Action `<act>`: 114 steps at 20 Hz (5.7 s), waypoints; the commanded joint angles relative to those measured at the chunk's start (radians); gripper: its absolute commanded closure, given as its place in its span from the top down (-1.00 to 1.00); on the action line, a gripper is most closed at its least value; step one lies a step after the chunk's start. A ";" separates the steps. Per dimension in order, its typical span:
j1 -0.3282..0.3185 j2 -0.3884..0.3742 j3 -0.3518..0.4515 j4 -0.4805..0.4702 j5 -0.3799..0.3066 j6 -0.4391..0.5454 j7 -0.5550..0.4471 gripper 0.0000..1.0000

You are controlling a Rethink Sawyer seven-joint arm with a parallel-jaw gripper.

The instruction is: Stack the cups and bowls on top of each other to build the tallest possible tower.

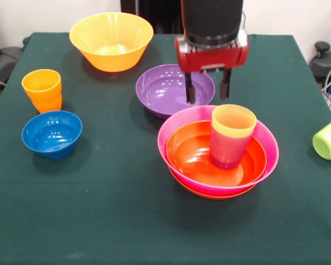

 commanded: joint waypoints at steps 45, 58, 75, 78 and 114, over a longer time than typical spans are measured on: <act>-0.033 -0.282 -0.063 0.549 0.010 -0.154 0.128 1.00; 0.045 -0.202 -0.153 0.609 0.013 -0.337 0.228 1.00; 0.077 -0.087 -0.161 0.531 0.000 -0.468 0.177 1.00; 0.077 -0.049 -0.151 0.512 0.004 -0.498 0.178 1.00; 0.040 0.092 -0.107 0.407 -0.020 -0.572 0.131 1.00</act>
